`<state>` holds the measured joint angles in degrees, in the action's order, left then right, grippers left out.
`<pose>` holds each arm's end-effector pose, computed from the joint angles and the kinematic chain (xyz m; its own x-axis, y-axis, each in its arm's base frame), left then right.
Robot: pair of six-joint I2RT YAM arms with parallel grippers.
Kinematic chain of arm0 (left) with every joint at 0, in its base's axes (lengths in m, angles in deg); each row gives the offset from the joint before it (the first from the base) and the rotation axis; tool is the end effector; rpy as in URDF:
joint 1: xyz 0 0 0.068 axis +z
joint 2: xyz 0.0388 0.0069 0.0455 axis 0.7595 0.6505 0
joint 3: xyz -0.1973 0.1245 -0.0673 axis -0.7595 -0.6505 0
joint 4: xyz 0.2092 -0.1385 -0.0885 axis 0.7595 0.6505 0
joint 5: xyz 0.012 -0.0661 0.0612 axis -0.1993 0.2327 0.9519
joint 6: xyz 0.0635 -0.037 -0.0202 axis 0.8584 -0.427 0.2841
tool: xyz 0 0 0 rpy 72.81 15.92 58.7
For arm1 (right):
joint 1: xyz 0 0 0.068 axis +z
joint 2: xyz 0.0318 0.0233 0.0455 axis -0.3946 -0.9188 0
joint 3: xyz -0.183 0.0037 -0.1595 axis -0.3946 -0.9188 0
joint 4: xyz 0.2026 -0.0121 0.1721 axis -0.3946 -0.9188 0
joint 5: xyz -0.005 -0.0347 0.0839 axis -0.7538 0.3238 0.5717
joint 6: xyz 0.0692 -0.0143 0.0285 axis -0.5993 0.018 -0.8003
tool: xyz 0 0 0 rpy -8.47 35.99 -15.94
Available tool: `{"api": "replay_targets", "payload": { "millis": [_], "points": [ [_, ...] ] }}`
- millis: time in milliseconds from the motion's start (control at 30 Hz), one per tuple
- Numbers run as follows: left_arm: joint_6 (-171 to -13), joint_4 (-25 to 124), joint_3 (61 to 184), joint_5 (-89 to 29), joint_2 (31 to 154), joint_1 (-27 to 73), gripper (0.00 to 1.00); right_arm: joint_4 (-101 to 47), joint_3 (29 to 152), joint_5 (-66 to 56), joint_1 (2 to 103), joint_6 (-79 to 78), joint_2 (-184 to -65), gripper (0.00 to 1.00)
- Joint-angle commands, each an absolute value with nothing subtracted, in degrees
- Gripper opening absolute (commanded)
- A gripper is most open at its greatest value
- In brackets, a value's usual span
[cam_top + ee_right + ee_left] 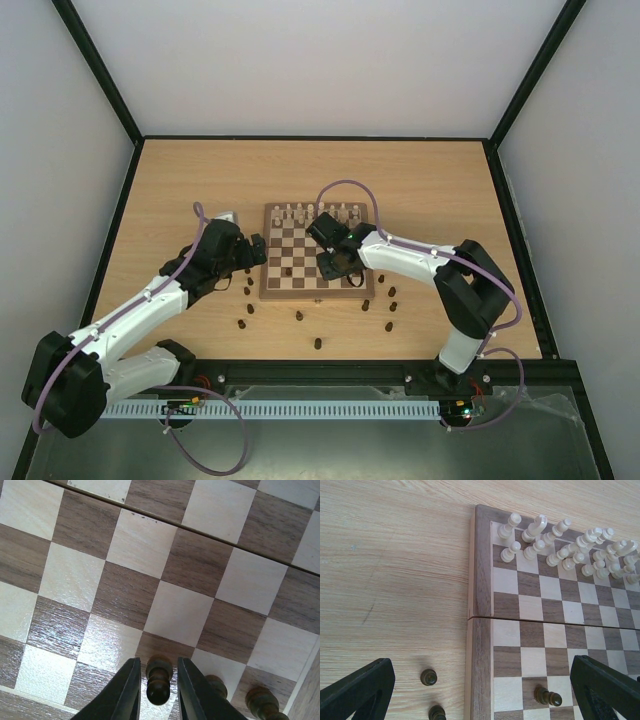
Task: Set up the chess pieces on the board
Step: Place the chess piece on the chessboard, then pick up the chess piece at the center of the board.
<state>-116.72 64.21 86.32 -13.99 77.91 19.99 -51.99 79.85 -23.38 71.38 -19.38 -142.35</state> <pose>0.2377 -0.1238 0.1803 -0.6633 -0.3017 -0.6848 -0.0040 0.9165 -0.4000 0.2543 0.2660 0.1352 -0.8058 -0.2669 -0.5286 -0.3575 0.9309 0.0749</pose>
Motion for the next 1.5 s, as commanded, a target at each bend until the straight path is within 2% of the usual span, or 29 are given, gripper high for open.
{"api": "replay_targets", "payload": {
  "millis": [0,167,233,300,667,867,1000,1267,1467],
  "points": [
    [-116.8,64.7,85.6,-13.1,77.3,20.3,0.99,-53.1,80.8,-23.3,71.9,-19.0,-142.9,0.23],
    [-116.8,64.7,85.6,-13.2,77.4,20.3,0.99,-53.3,80.8,-23.9,71.9,-19.2,-141.3,0.29],
    [-116.8,64.7,85.8,-13.2,77.6,20.3,0.99,-53.4,80.8,-24.2,71.9,-19.2,-139.6,0.33],
    [-116.9,64.7,85.9,-13.3,77.9,20.3,0.99,-53.5,80.7,-25.1,71.9,-19.3,-137.3,0.42],
    [-116.6,64.5,86.3,-14.1,78.2,20.3,0.99,-56.5,75.4,-32.5,68.6,-19.7,-126.6,0.63],
    [-116.3,64.1,86.1,-14.8,78.2,20.3,0.99,-55.4,69.9,-28.8,61.6,-22.5,-123.5,0.88],
    [-116.1,63.4,85.9,-15.8,77.7,20.3,0.99,-55.0,67.1,-28.3,58.4,-24.3,-122.6,0.86],
    [-115.8,62.6,85.3,-17.0,78.2,20.3,0.99,-52.5,62.6,-25.0,54.4,-25.6,-122.5,0.59],
    [-115.9,62.4,85.0,-17.1,77.7,20.3,0.99,-50.6,60.8,-23.7,54.4,-25.6,-124.9,0.5]
  ]
}}
